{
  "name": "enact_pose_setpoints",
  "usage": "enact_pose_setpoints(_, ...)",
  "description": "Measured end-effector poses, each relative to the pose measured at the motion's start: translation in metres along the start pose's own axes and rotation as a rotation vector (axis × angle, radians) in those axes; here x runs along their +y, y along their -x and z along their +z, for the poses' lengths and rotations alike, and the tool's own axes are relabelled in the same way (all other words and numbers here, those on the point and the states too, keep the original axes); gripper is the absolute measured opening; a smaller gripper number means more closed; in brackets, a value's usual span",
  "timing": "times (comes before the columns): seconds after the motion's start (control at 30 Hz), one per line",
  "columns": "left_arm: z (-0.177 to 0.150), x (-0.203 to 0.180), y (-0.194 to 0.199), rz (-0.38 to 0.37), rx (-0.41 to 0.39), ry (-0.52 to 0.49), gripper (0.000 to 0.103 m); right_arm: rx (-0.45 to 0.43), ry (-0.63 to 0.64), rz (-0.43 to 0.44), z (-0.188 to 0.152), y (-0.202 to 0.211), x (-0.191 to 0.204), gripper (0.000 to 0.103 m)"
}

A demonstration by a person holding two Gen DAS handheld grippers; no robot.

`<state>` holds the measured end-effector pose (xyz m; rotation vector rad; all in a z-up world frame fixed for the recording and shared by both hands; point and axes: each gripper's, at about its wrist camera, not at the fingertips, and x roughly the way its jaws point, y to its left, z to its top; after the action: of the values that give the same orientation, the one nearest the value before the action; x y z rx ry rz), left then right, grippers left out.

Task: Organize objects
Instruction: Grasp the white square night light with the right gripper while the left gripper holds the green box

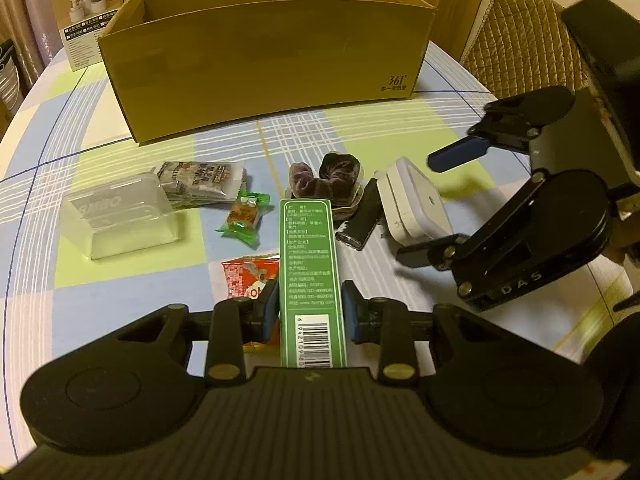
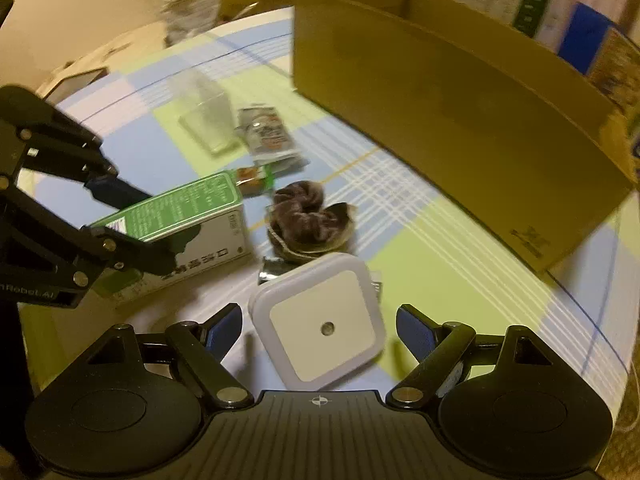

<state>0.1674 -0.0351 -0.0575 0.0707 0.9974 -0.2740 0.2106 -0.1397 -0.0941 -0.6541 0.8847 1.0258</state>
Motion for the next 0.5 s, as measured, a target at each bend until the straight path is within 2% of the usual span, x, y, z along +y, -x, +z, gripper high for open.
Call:
enact_pose_setpoints(0.07, 0.000, 0.001, 0.000, -0.002, -0.001, 0.005, 0.028, 0.016, -0.005, 0.018, 0.000, -0.003, 0.000, 0.080)
enact_pose_setpoints(0.1, 0.000, 0.001, 0.001, -0.003, -0.003, 0.007, 0.028, 0.023, -0.018, 0.009, 0.000, -0.003, 0.000, 0.069)
enact_pose_setpoints(0.13, 0.000, 0.002, 0.001, -0.003, -0.005, 0.007, 0.028, 0.027, -0.033, -0.004, -0.001, -0.002, 0.001, 0.067)
enact_pose_setpoints(0.37, 0.005, 0.000, -0.002, -0.004, -0.003, -0.015, 0.028, 0.034, -0.098, 0.006, -0.008, 0.006, 0.015, 0.065)
enact_pose_setpoints(0.5, 0.007, -0.002, -0.005, 0.003, 0.011, -0.042, 0.028, 0.038, -0.065, 0.012, -0.008, 0.007, 0.020, 0.066)
